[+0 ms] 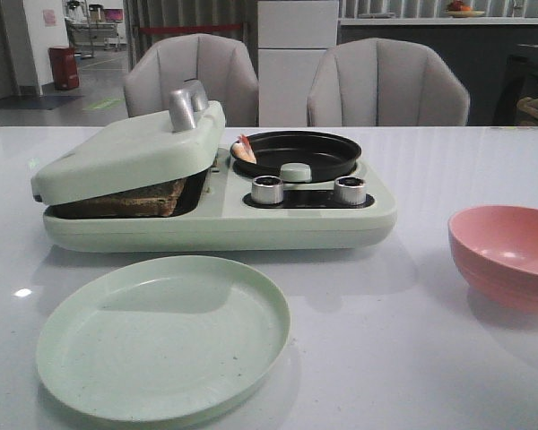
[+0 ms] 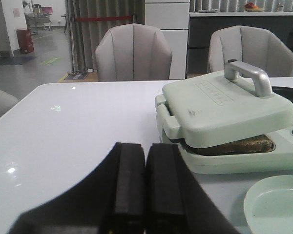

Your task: Make breakfast with bread and shrimp

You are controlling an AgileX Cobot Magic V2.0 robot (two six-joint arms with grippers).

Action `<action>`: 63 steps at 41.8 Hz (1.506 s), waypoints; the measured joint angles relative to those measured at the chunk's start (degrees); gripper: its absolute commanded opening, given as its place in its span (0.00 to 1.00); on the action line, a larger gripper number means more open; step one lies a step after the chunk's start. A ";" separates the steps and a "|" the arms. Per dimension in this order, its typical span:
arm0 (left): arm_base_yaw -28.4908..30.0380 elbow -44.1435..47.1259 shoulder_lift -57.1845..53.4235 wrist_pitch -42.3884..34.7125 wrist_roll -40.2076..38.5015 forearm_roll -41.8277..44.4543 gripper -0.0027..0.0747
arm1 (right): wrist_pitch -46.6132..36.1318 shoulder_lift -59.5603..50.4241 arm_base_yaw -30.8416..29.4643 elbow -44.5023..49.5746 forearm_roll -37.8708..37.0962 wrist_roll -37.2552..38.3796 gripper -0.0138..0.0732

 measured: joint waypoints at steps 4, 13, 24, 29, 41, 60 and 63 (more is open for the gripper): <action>0.00 0.00 0.00 -0.05 0.00 0.00 0.17 | 0.00 -0.71 0.00 0.10 0.00 0.00 0.21; 0.00 0.00 0.00 -0.05 0.00 0.00 0.17 | -5.85 -11.40 -6.85 3.61 -1.84 -0.11 0.21; 0.00 0.00 0.00 -0.14 0.00 0.00 0.17 | -22.23 -28.65 -18.33 20.21 -2.75 -0.11 0.21; 0.00 0.00 0.00 -0.14 0.00 0.00 0.17 | -29.73 -34.51 -20.57 28.24 -2.75 -0.11 0.21; 0.00 0.00 0.00 -0.14 0.00 0.00 0.16 | -42.95 -37.45 -21.08 39.01 -2.75 -0.11 0.21; -0.13 0.00 0.00 -0.14 0.00 0.00 0.17 | -45.59 -37.45 -21.20 39.03 -1.92 -1.65 0.21; -0.13 0.00 0.00 -0.14 0.00 0.00 0.17 | -45.59 -37.45 -21.57 39.03 0.46 -4.35 0.21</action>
